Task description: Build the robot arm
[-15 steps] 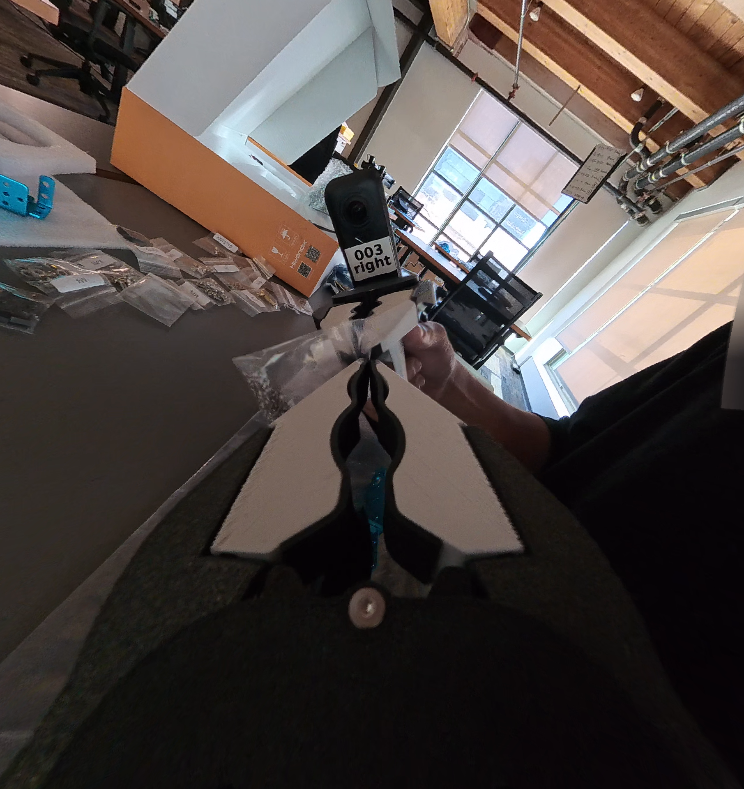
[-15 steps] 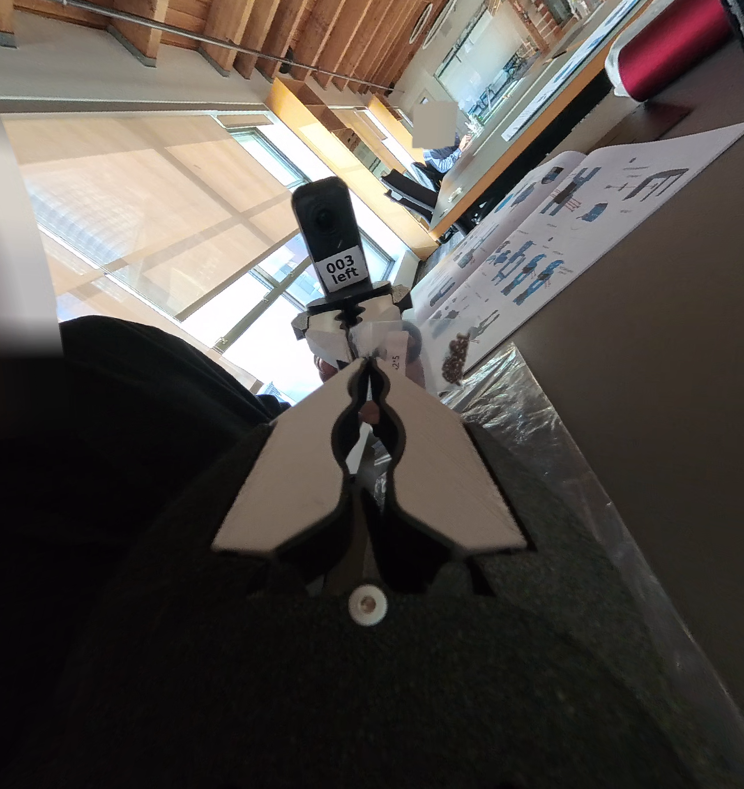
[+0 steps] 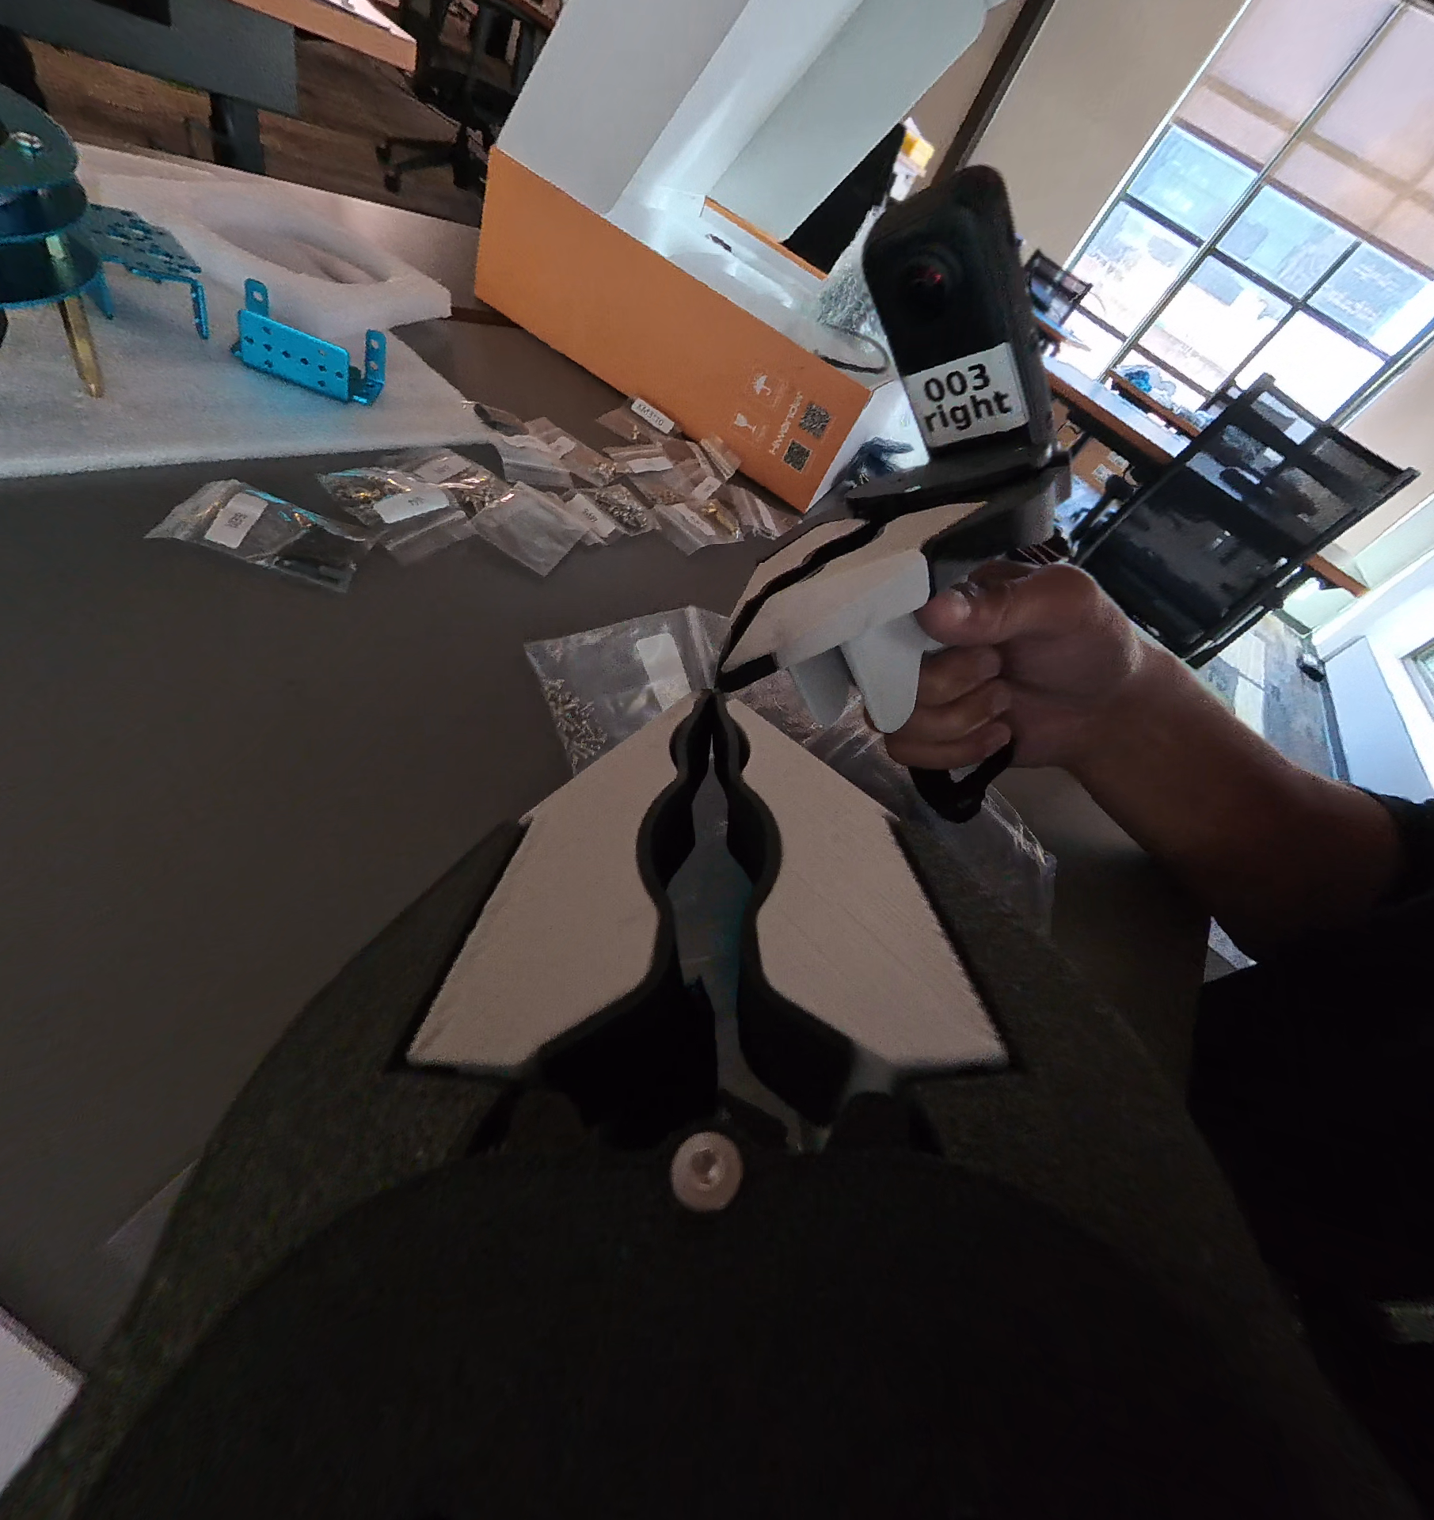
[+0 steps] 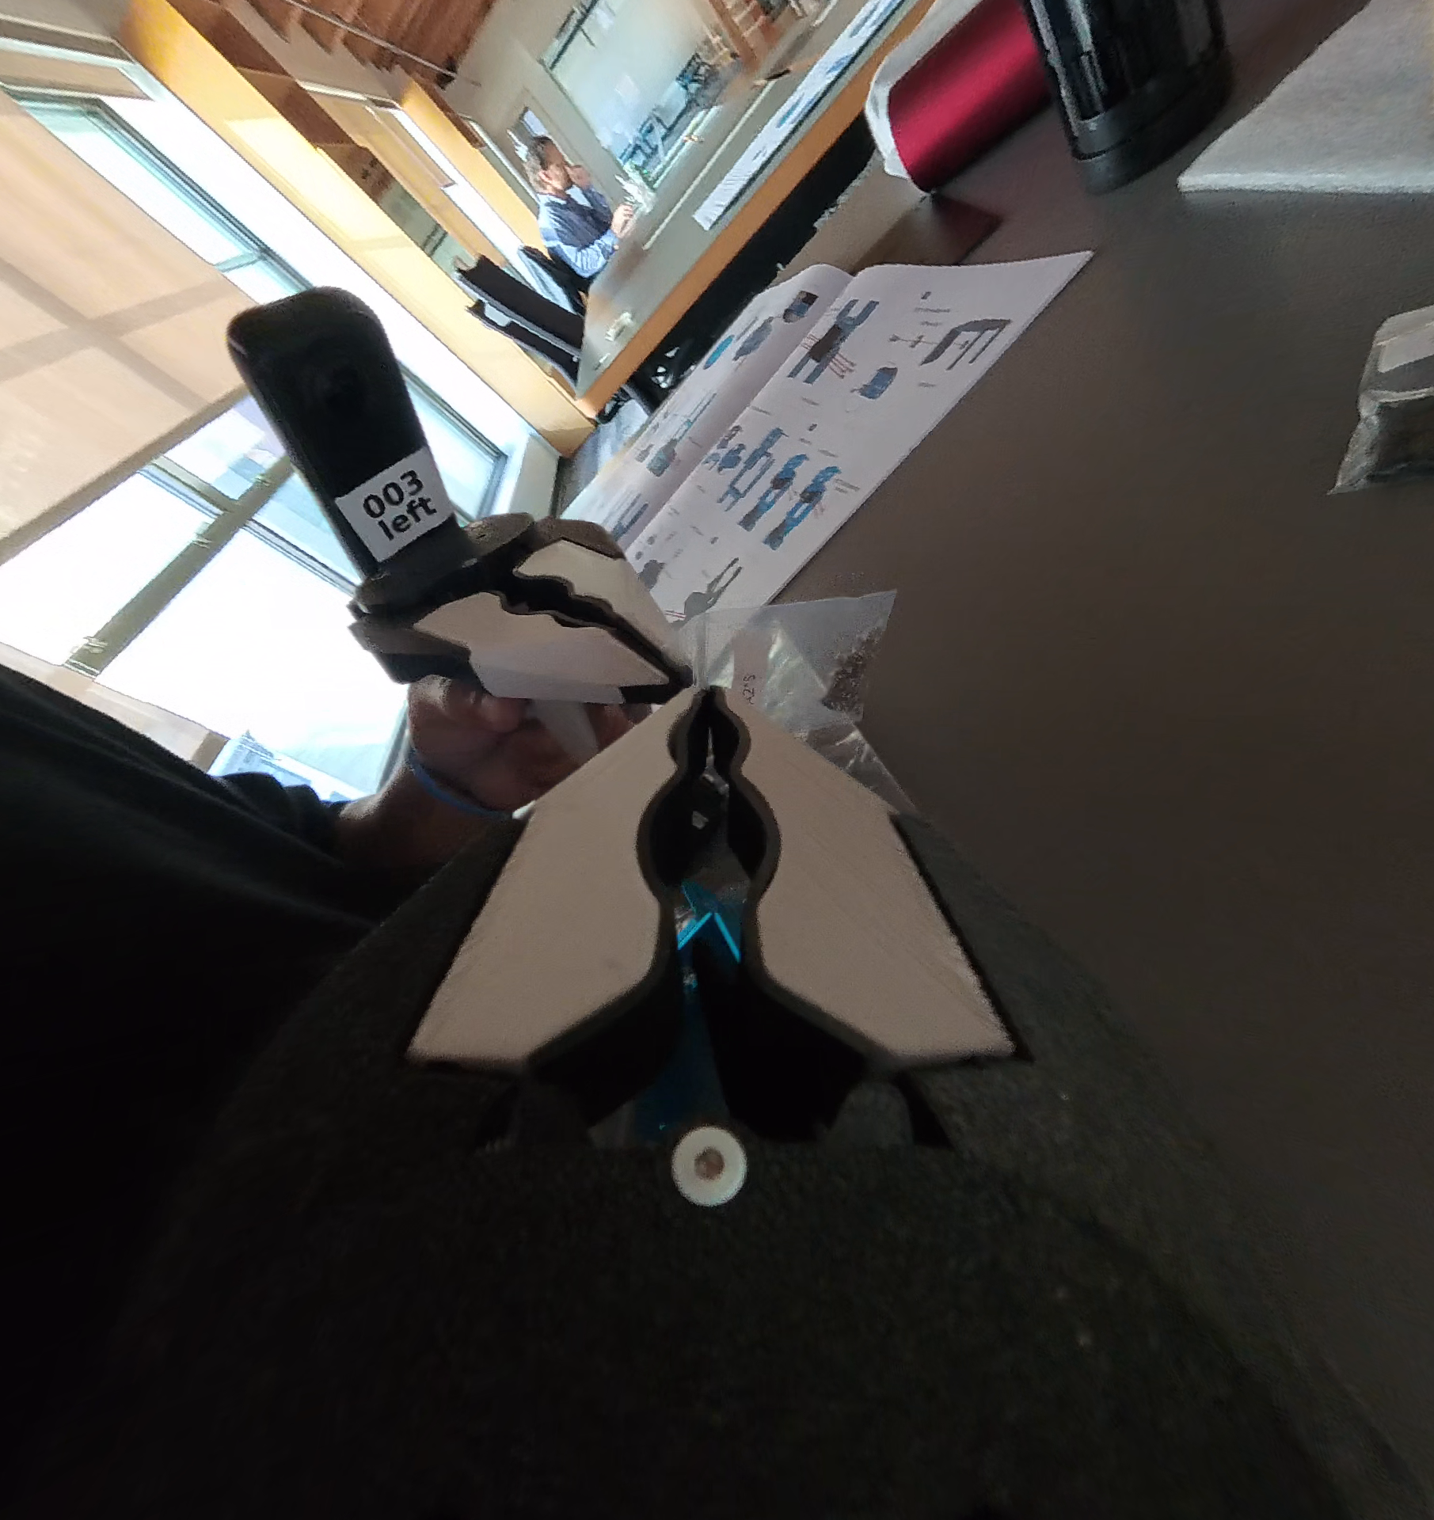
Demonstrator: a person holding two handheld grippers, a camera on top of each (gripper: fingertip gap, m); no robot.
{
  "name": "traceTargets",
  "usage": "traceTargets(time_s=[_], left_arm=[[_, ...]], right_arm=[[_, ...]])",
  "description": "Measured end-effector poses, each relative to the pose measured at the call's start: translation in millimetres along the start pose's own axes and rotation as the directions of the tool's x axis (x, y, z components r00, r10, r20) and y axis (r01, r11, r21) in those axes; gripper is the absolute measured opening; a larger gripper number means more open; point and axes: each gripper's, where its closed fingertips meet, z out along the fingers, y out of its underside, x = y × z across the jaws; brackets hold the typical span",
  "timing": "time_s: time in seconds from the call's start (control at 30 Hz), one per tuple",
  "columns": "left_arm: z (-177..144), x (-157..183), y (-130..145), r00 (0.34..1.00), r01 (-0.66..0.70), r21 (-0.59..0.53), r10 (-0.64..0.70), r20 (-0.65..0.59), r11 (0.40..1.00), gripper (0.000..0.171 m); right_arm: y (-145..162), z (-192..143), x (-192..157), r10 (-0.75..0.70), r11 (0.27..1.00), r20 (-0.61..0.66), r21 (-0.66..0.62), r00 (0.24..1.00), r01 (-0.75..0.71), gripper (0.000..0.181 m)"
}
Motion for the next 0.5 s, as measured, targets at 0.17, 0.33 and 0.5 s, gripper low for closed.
traceTargets(time_s=[0.17, 0.33, 0.5], left_arm=[[-6, -10, -4, 0.998, 0.063, 0.052, -0.065, 0.025, 0.997, 0.0], [-3, -10, -1, 0.992, -0.031, 0.008, 0.03, 0.124, 0.999, 0.0], [1, -1, -8, 0.998, 0.047, 0.004, -0.047, 0.049, 0.999, 0.0]], right_arm=[[-4, -2, 16, -0.089, 0.996, -0.182, 0.003, 0.979, 0.091, 0.0], [-2, 1, 14, -0.138, 0.99, -0.242, -0.026, 0.96, 0.136, 0.0], [-10, -4, -6, -0.309, 0.95, -0.178, -0.019, 0.934, 0.311, 0.004]])
